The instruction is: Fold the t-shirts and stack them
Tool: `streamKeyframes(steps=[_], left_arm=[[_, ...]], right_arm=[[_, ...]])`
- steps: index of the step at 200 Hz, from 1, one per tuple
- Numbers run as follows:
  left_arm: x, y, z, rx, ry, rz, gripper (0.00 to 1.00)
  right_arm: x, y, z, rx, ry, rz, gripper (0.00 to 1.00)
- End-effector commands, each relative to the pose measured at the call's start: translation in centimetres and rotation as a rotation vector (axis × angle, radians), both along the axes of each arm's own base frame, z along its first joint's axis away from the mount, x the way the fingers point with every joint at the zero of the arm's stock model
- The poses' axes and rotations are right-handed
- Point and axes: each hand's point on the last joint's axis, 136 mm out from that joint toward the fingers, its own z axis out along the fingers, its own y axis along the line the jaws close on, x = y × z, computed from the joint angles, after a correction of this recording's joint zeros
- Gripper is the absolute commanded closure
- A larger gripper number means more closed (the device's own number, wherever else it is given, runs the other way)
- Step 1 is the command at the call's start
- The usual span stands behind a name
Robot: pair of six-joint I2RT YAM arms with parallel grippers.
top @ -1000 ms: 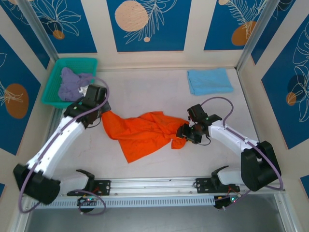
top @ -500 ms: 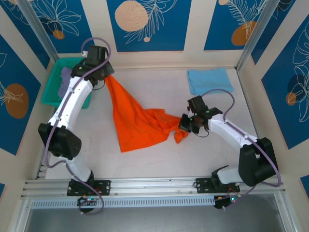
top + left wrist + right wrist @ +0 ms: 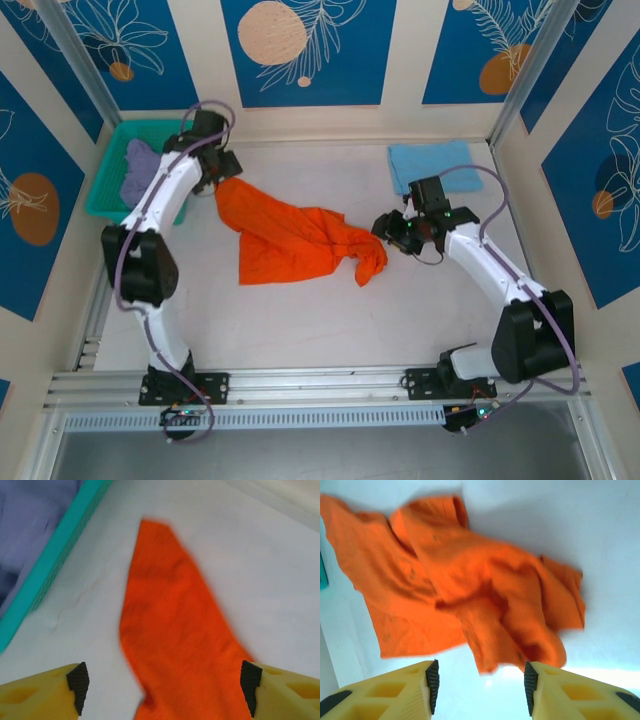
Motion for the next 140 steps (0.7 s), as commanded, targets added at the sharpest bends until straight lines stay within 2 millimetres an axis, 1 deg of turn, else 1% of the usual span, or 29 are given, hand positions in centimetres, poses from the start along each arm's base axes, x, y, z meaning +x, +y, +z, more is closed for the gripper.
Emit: streamKeyframes(steps=[1,17,28,41,51,61,78,90,109,140], left_arm=[[-5.1,-1.6,0.1,-0.125,-0.069,0.020,0.26],[-9.2,-2.8,-3.3,-0.167,-0.053,0.023,0.34],[-11.5,-3.5,-5.3,-0.177,-0.028,0.002,0.38],[-14.1,-3.6,-7.9,-0.179,0.029,-0.012,0.43],[-15.3,-4.3,-9.5,-0.212,0.051,-0.049,0.45],[-16.3,-4.8,-10.8,-0.234,0.085,-0.085,0.49],[-17.4,-5.2,-12.7,-0.244,0.133,-0.122,0.52],[-17.6,-5.4,-13.7,-0.242,0.151,-0.142,0.51],[-17.1,-5.9,-14.5,-0.248,0.155,-0.175,0.50],[-16.3,-6.4,-15.8,-0.233,0.181,-0.209,0.51]], right_arm=[[-4.8,1.8,-1.4,0.046,0.077,0.076,0.51],[-7.6,2.4,-3.6,0.052,0.125,0.090,0.54],[-9.1,2.6,-4.7,0.049,0.155,0.094,0.56],[-10.2,2.5,-6.1,0.022,0.179,0.078,0.57],[-10.7,2.4,-7.0,0.008,0.186,0.071,0.58],[-10.8,2.2,-7.6,-0.008,0.201,0.055,0.58],[-10.7,2.5,-8.2,-0.010,0.212,0.047,0.58],[-10.3,3.1,-8.4,-0.010,0.211,0.053,0.58],[-9.7,3.9,-9.0,-0.059,0.217,0.074,0.56],[-8.5,4.8,-10.1,-0.132,0.214,0.078,0.56]])
